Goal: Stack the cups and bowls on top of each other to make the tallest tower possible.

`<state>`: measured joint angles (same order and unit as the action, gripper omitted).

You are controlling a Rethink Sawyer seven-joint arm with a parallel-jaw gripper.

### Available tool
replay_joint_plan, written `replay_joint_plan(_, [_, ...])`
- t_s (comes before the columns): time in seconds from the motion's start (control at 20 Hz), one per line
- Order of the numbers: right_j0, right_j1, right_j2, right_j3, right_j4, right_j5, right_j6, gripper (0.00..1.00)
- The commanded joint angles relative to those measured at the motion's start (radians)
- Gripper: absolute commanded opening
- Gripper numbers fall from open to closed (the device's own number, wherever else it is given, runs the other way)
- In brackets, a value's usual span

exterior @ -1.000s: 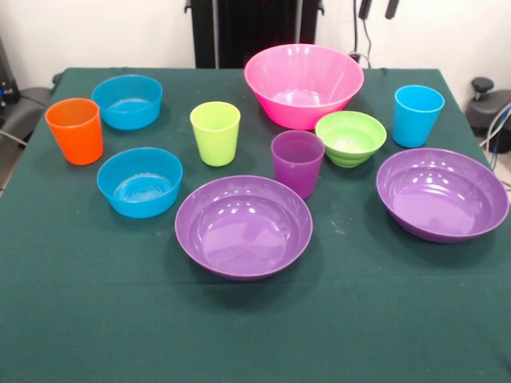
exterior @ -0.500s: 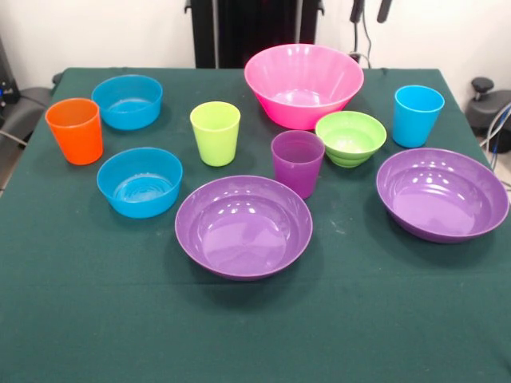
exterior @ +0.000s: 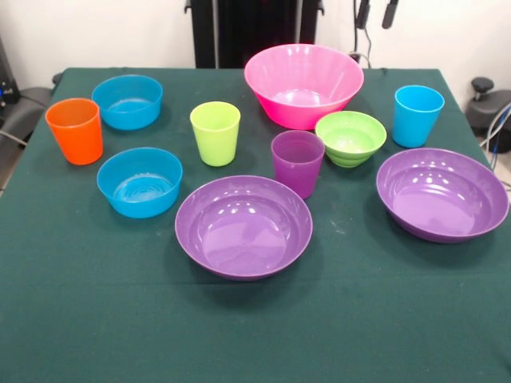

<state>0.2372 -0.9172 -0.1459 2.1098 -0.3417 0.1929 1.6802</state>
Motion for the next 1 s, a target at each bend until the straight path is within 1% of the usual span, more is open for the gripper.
replay_joint_plan(0.05, [-0.055,0.004,0.135,-0.067,-0.06,0.017,0.003,1.0])
replay_joint_plan(0.25, [-0.063,0.006,0.142,-0.088,-0.093,0.021,-0.022,1.0])
replay_joint_plan(0.35, [-0.085,-0.002,0.17,-0.091,-0.121,0.028,-0.057,1.0])
replay_joint_plan(0.4, [-0.109,-0.013,0.206,-0.084,-0.132,0.041,-0.09,1.0])
replay_joint_plan(0.45, [-0.125,-0.02,0.229,-0.079,-0.139,0.04,-0.097,1.0])
replay_joint_plan(0.55, [-0.122,-0.013,0.203,-0.098,-0.133,0.073,-0.072,1.0])
replay_joint_plan(0.6, [-0.127,-0.002,0.189,-0.112,-0.128,0.113,-0.069,1.0])
replay_joint_plan(0.65, [-0.135,0.001,0.188,-0.119,-0.132,0.12,-0.068,1.0])
replay_joint_plan(0.75, [-0.178,-0.002,0.215,-0.125,-0.133,0.132,-0.09,1.0])
replay_joint_plan(0.8, [-0.201,-0.006,0.235,-0.13,-0.135,0.157,-0.117,1.0])
replay_joint_plan(1.0, [-0.241,-0.012,0.275,-0.153,-0.145,0.206,-0.157,1.0])
